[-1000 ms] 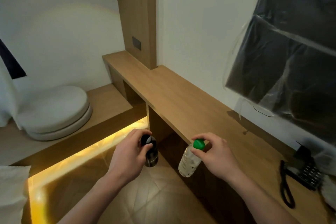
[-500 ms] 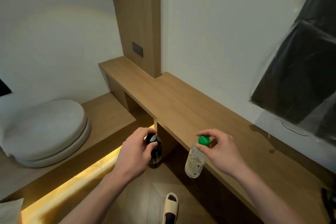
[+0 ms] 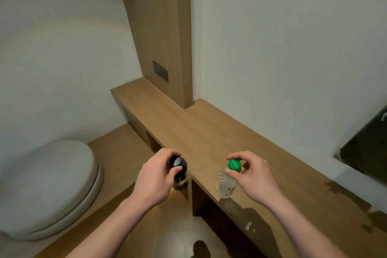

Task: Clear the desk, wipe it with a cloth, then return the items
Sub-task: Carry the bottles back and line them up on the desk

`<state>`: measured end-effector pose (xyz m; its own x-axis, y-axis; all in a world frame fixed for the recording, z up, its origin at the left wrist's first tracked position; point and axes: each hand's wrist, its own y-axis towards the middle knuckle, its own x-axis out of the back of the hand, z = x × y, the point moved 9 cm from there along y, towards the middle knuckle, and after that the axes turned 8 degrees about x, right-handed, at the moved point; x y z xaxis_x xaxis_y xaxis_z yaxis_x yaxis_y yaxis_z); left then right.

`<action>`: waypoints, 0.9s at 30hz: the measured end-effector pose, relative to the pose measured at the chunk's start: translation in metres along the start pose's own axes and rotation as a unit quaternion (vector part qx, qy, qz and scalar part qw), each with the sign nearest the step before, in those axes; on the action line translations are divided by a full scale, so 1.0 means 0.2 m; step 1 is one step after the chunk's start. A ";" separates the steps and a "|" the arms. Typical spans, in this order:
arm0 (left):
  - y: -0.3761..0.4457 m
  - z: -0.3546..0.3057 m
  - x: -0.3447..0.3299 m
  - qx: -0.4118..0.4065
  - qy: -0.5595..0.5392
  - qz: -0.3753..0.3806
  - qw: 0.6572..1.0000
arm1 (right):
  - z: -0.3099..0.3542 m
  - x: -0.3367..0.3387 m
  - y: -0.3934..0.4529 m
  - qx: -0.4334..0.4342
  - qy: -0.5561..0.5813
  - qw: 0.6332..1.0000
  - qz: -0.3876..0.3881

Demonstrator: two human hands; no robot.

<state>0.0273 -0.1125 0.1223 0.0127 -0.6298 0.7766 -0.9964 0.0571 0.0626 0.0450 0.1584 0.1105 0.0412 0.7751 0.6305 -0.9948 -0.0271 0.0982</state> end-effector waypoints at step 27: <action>1.78 0.24 -0.47 -0.122 0.105 0.177 0.971 | -0.20 -0.16 1.04 -0.159 -0.039 0.975 -0.147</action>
<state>-0.3323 -0.0701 0.0419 -0.2841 -0.3671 0.8858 -0.8925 0.4387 -0.1044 -0.1661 0.1524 0.0797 0.3239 0.6689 0.6691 -0.9170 0.3961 0.0479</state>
